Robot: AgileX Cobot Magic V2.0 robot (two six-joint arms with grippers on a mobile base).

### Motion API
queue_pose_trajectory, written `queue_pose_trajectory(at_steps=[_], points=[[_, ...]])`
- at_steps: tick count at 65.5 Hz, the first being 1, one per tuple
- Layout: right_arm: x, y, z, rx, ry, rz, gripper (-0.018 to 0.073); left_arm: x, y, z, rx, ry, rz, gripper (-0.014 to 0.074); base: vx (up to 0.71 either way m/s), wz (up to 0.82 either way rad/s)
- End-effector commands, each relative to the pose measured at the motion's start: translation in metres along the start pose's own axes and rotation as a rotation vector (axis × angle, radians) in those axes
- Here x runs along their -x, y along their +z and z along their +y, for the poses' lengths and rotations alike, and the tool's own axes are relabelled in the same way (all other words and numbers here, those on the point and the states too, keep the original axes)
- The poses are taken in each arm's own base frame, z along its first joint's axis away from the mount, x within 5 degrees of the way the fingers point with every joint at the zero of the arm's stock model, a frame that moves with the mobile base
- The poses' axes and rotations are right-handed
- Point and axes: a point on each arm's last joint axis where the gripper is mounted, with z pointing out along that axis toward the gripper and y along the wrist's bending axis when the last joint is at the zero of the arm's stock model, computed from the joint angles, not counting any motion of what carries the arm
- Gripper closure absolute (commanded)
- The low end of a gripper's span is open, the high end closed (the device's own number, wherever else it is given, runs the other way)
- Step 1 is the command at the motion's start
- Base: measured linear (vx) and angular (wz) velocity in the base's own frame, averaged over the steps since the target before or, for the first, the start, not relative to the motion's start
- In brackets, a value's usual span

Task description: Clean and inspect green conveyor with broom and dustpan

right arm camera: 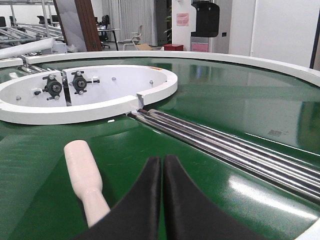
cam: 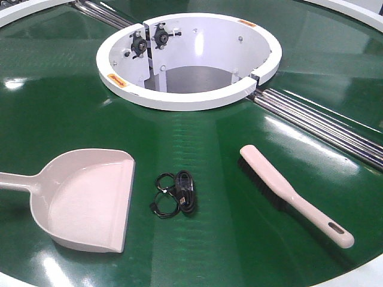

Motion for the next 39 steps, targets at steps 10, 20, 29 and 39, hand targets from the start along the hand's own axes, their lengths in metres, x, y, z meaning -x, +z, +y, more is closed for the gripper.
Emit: queue_pose_trajectory(at_steps=[10, 20, 29, 39], points=[[0.0062, -0.0009, -0.0002, -0.006, -0.017, -0.082, 0.0568, 0.0044, -0.0009, 0.0001, 0.002, -0.011, -0.076, 0.0603, 0.00, 0.00], [0.0062, -0.0009, -0.0002, -0.006, -0.017, -0.082, 0.0568, 0.0044, -0.0009, 0.0001, 0.002, -0.011, -0.076, 0.0603, 0.00, 0.00], [0.0062, -0.0009, -0.0002, -0.006, -0.017, -0.082, 0.0568, 0.0044, -0.0009, 0.0001, 0.002, -0.011, -0.076, 0.0603, 0.00, 0.00], [0.0062, -0.0009, -0.0002, -0.006, -0.017, -0.082, 0.0568, 0.0044, -0.0009, 0.0001, 0.002, -0.011, -0.076, 0.0603, 0.00, 0.00]])
